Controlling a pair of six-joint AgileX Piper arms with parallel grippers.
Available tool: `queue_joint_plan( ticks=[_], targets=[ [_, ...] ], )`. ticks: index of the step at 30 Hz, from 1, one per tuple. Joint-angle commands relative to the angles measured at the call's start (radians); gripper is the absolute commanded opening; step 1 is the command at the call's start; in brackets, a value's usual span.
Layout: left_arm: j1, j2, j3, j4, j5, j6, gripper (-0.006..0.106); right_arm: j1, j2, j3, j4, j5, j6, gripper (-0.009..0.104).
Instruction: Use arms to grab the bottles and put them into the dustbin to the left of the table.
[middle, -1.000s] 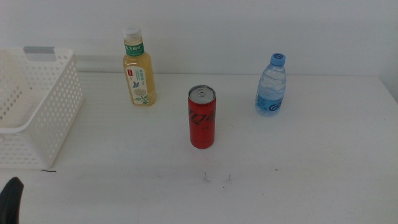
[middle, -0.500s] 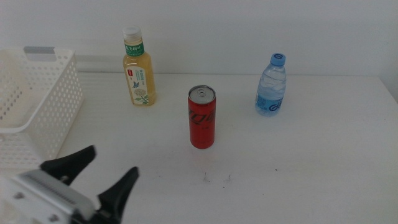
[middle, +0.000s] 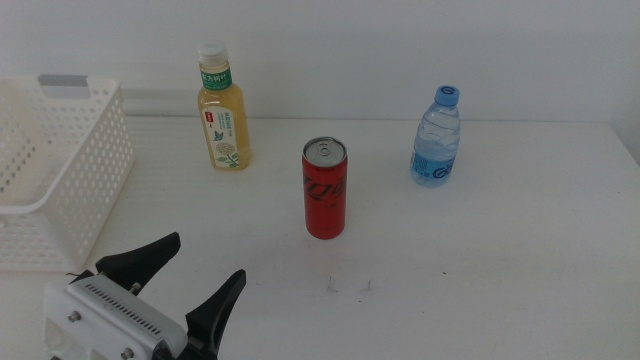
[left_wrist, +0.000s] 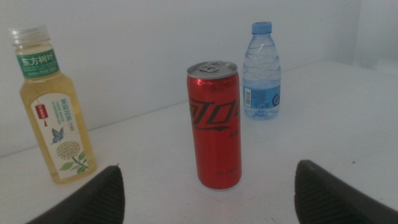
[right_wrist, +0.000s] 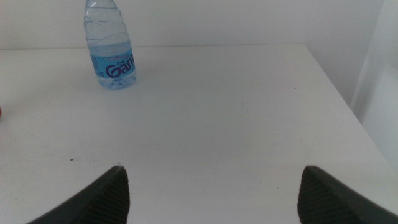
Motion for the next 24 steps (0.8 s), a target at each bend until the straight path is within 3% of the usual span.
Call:
queue_joint_plan(
  ticks=[1, 5, 8, 24],
  targets=[
    [-0.004, 0.001, 0.001, 0.006, -0.019, -0.003, 0.094, -0.007, -0.004, 0.004, -0.007, -0.009, -0.007, 0.079],
    [-0.004, 0.003, -0.027, 0.011, -0.019, -0.02, 0.094, -0.007, -0.004, 0.004, -0.007, -0.009, -0.007, 0.079],
    [-0.004, 0.041, -0.125, 0.014, 0.116, -0.021, 0.094, -0.007, -0.004, 0.004, -0.007, -0.009, -0.007, 0.079],
    [0.002, 0.575, -0.559, -0.021, 0.078, -0.034, 0.094, -0.007, -0.004, 0.004, -0.007, -0.009, -0.007, 0.079]
  ],
)
